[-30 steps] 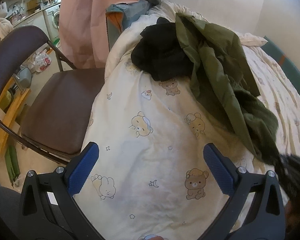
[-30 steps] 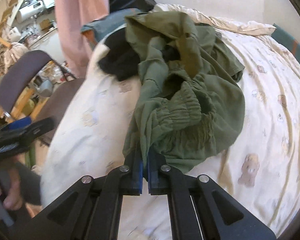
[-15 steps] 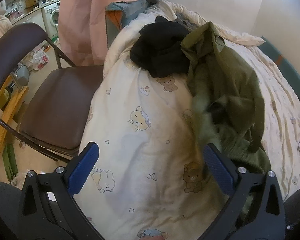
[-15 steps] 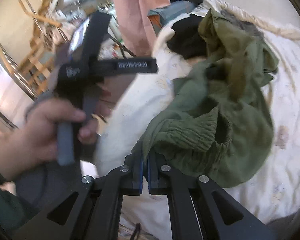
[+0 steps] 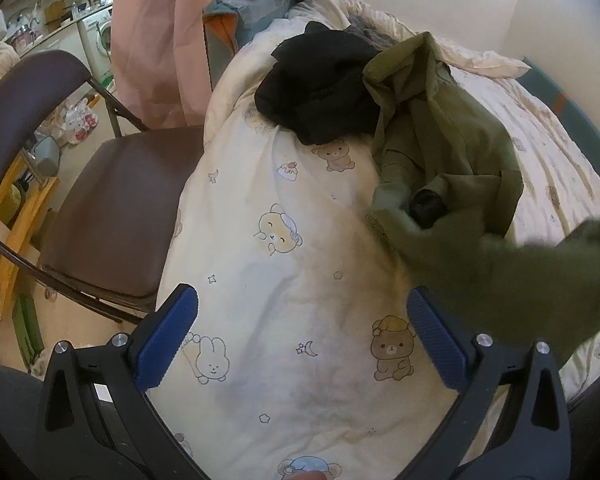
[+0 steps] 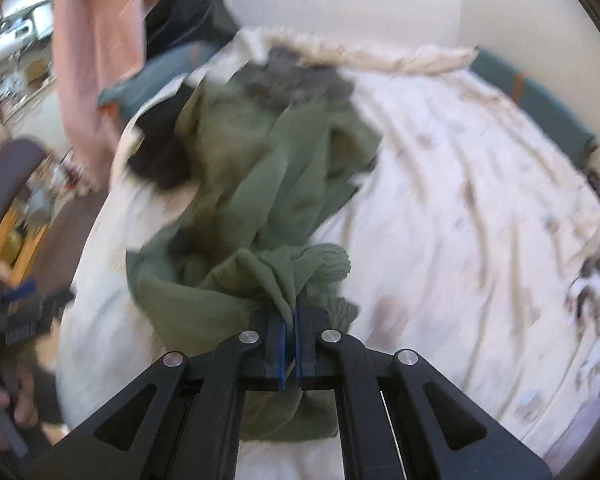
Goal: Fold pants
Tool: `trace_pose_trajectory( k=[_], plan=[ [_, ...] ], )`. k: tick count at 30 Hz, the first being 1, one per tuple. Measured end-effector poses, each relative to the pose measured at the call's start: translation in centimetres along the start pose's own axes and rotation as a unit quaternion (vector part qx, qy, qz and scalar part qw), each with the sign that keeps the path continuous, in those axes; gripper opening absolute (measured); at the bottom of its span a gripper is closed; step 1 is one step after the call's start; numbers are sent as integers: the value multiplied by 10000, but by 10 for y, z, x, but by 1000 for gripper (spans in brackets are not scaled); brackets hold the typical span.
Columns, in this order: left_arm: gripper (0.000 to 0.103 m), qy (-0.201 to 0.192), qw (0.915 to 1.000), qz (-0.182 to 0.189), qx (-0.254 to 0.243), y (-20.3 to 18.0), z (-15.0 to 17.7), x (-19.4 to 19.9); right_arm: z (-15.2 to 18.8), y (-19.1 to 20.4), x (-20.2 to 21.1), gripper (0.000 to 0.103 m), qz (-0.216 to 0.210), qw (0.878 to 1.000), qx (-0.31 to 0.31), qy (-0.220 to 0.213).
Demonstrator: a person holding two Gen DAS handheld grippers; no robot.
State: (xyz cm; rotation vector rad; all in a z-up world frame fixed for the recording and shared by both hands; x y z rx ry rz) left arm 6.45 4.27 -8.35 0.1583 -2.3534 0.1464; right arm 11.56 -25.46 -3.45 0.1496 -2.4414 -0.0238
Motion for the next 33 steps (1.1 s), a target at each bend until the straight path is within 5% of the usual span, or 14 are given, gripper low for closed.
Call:
trace_pose_trajectory(
  k=[4, 8, 13, 16, 18, 19, 23, 28, 33],
  plan=[
    [103, 23, 10000, 45, -5, -3, 0, -1, -22, -23, -16, 2, 709, 9965, 351, -286],
    [103, 45, 9999, 58, -114, -7, 2, -2, 3, -61, -65, 3, 810, 9944, -310, 599],
    [103, 143, 9998, 69, -106, -9, 3, -5, 27, -71, -90, 10, 566, 9883, -772, 1183],
    [103, 186, 9998, 91, -66, -9, 2, -7, 28, -68, -80, 34, 564, 9896, -734, 1101],
    [103, 245, 9996, 92, -41, -10, 2, -9, 18, -67, -65, 83, 679, 9921, -688, 803],
    [103, 279, 9996, 100, -31, -10, 3, -10, 10, -65, -56, 88, 739, 9939, -613, 551],
    [103, 411, 9991, 117, 20, -10, 5, -14, -17, -44, -35, 89, 295, 9982, -509, 125],
    [103, 475, 9988, 62, 53, -8, 1, -21, -19, 18, -57, 90, -1073, 9899, -633, 671],
    [103, 643, 9976, 123, -226, -20, -18, -41, 9, 30, -81, 90, -953, 9888, -655, 944]
  ],
)
Point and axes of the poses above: each gripper's, at about its wrist camera, not at the fingertips, and x roughly against the way its jaws point, y to its left, z to its underside, the point moved 3 cm from there along -x, roughly the way its jaws point, and after that the axes turned 12 degrees about -y, right-handed, at the moved point
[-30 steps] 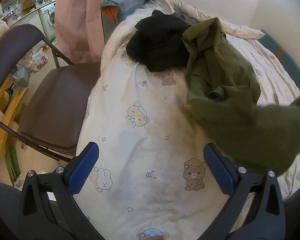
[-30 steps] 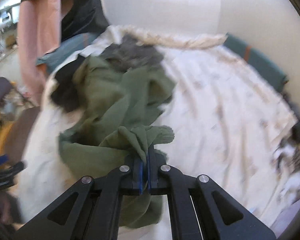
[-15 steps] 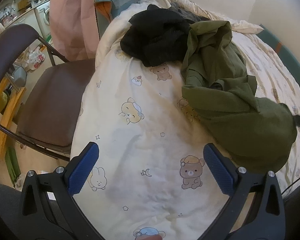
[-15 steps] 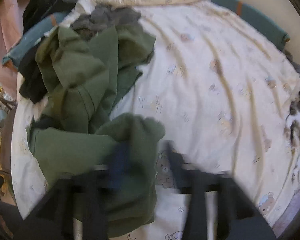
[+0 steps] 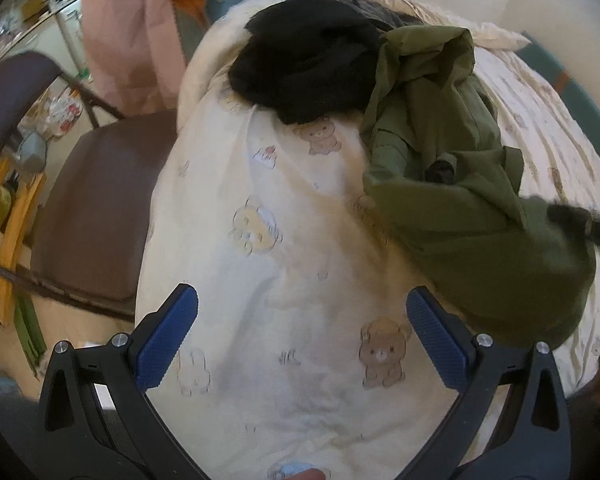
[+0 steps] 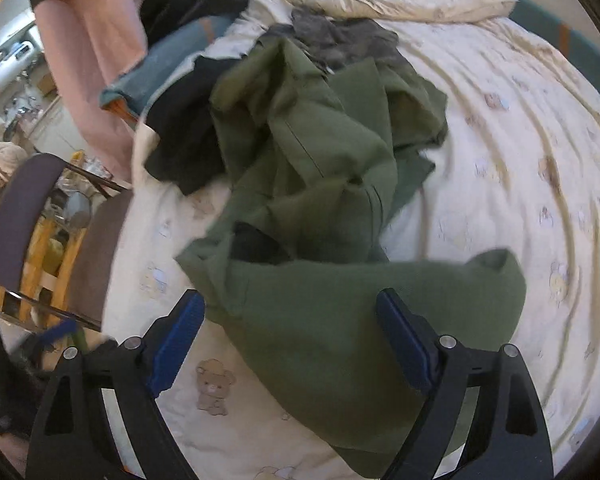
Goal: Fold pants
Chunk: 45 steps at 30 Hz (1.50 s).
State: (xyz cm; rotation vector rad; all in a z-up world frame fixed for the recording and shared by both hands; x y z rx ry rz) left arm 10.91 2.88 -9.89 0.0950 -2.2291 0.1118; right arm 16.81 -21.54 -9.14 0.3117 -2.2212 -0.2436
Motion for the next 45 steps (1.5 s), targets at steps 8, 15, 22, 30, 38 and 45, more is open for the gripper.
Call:
trace_pose_trajectory(
  k=[8, 15, 22, 30, 38, 45],
  plan=[
    [103, 657, 9973, 337, 12, -48, -65, -78, 19, -42, 10, 90, 149, 9992, -382, -16],
    [92, 1194, 9924, 296, -33, -94, -75, -154, 22, -64, 17, 90, 295, 9963, -804, -49],
    [40, 1574, 9859, 502, -282, -127, -64, -187, 24, -63, 13, 90, 326, 9958, -849, 43],
    [4, 1231, 9896, 429, -613, -126, -62, -162, 27, -67, 19, 90, 323, 9944, -1000, 98],
    [3, 813, 9926, 348, -834, -96, -34, -101, 49, -67, 32, 90, 186, 9953, -865, 393],
    [0, 644, 9899, 311, -1221, -73, 6, -40, 82, -80, 17, 90, 73, 9816, -1565, 1088]
  ],
)
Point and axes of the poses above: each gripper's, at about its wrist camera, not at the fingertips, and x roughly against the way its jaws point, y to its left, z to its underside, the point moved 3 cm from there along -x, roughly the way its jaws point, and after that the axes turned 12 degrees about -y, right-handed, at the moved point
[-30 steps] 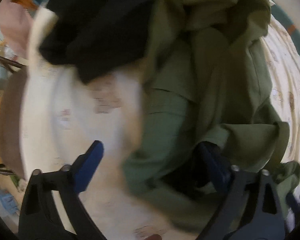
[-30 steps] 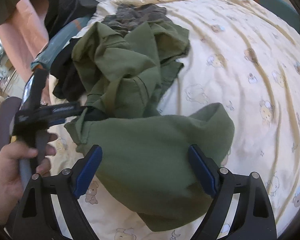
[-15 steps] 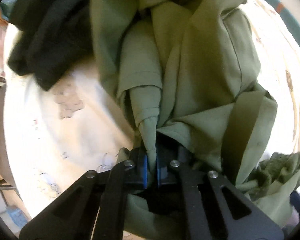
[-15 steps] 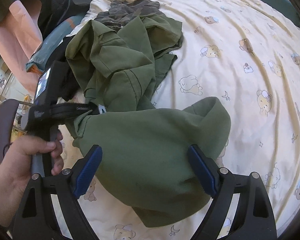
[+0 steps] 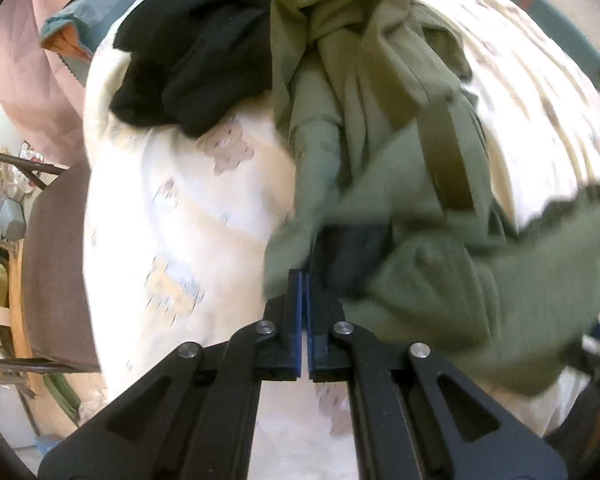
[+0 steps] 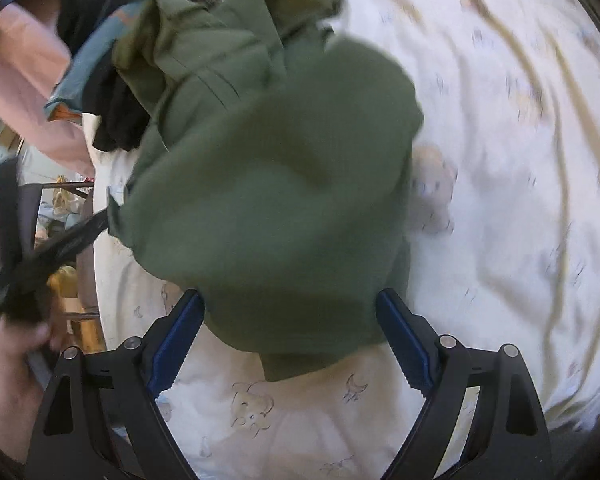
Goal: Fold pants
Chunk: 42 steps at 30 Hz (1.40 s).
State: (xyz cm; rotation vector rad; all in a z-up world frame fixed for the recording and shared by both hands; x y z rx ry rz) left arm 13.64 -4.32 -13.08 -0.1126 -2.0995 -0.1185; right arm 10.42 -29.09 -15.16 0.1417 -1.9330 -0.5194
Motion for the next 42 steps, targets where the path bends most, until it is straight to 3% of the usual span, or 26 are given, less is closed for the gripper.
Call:
trace_pose_trajectory(
  k=[5, 12, 13, 14, 15, 16, 17, 18, 24, 30, 34, 36, 37, 38, 39, 40, 41, 42],
  plan=[
    [0, 262, 9984, -24, 491, 21, 29, 15, -1, 7, -3, 90, 84, 9999, 87, -69],
    [4, 225, 9950, 89, 968, 41, 12, 18, 2, 22, 17, 90, 2, 9987, 285, -419],
    [9, 249, 9938, 126, 1078, 43, 9, 17, 2, 22, 19, 90, -50, 9986, 264, -453],
    [26, 249, 9927, 161, 1166, 45, 4, 16, 2, 21, 21, 90, -113, 9985, 217, -480],
    [55, 206, 9918, 205, 1244, 47, -3, 14, 1, 20, 23, 90, -157, 9985, 162, -493],
    [68, 147, 9911, 221, 1301, 48, -8, 13, 0, 20, 24, 90, -180, 9985, 118, -502],
    [80, -4, 9901, 199, 1390, 50, -14, 12, -1, 18, 24, 90, -196, 9985, 78, -512],
    [81, -54, 9896, 190, 1424, 49, -20, 9, -2, 18, 24, 90, -199, 9984, 47, -520],
    [81, 401, 9813, 636, 1773, 41, -45, -47, -3, 20, 19, 90, -286, 9985, -49, -468],
    [81, 791, 9886, 673, 1092, 6, -75, -105, -4, 19, 13, 90, -295, 9989, -119, -355],
    [81, 1056, 9874, 696, 954, -7, -79, -134, -7, 19, 5, 90, -234, 9992, -150, -275],
    [80, 1075, 9914, 623, 415, -18, -77, -141, -9, 20, -1, 90, -171, 9995, -170, -191],
    [76, 1048, 9928, 561, 147, -22, -77, -141, -10, 20, -4, 90, -169, 9995, -176, -179],
    [57, 982, 9935, 560, -160, -29, -76, -140, -10, 21, -7, 90, -122, 9997, -160, -163],
    [33, 998, 9926, 634, -287, -34, -75, -138, -10, 22, -10, 90, -75, 9998, -137, -143],
    [19, 1055, 9910, 760, -303, -38, -75, -134, -9, 23, -13, 90, -35, 9999, -110, -113],
    [10, 1071, 9906, 792, -306, -40, -76, -132, -8, 23, -16, 90, -9, 9999, -116, -66],
    [8, 1045, 9910, 745, -384, -43, -77, -128, -8, 22, -19, 90, -1, 9999, -144, -31]
  ],
)
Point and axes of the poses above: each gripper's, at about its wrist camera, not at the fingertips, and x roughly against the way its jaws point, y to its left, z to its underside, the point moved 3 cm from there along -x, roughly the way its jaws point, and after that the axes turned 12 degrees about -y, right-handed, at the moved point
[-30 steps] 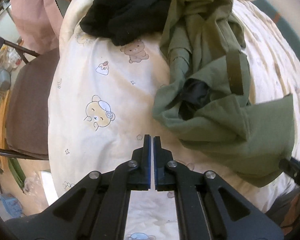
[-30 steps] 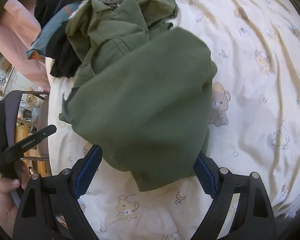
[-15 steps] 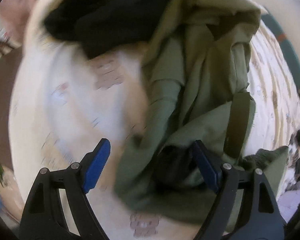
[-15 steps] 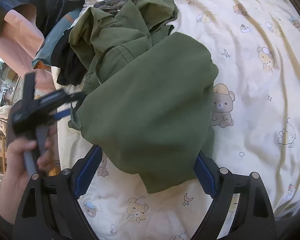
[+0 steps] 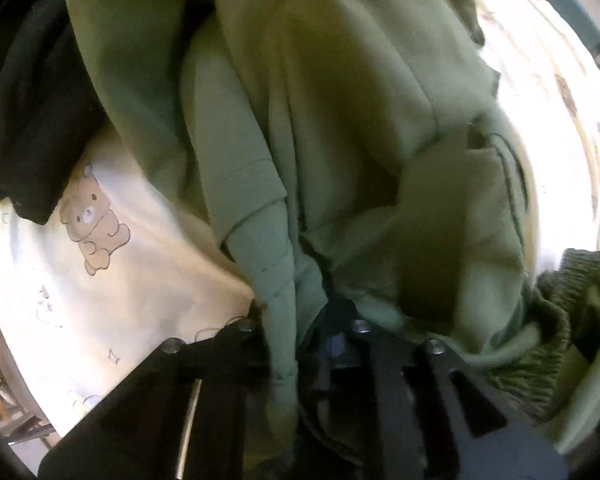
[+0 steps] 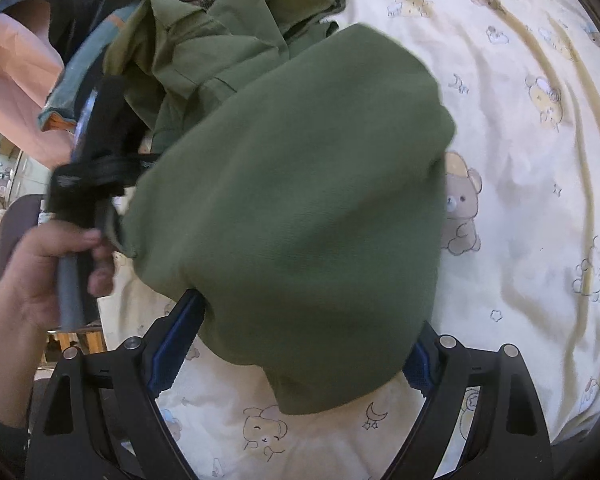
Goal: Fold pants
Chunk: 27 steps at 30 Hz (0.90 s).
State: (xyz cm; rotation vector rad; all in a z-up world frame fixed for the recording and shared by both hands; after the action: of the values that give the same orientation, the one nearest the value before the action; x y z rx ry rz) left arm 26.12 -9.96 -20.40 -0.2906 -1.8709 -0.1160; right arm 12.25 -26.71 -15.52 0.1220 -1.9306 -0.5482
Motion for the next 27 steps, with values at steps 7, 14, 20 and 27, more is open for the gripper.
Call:
trace_pose_trajectory(
  k=[7, 14, 20, 27],
  plan=[
    [7, -365, 9981, -284, -412, -10, 13, 42, -5, -6, -6, 68, 340, 9993, 48, -115],
    [7, -551, 9975, -292, -347, -5, 58, 94, -22, 11, 2, 10, 298, 9963, 561, -580],
    [7, -709, 9969, -121, -334, -23, 114, 129, -32, 17, 24, 7, 139, 9925, 593, -1065],
    [7, -692, 9964, 265, -419, -62, 195, 179, -36, 50, 53, 7, -784, 9806, 1036, -1466]
  ],
)
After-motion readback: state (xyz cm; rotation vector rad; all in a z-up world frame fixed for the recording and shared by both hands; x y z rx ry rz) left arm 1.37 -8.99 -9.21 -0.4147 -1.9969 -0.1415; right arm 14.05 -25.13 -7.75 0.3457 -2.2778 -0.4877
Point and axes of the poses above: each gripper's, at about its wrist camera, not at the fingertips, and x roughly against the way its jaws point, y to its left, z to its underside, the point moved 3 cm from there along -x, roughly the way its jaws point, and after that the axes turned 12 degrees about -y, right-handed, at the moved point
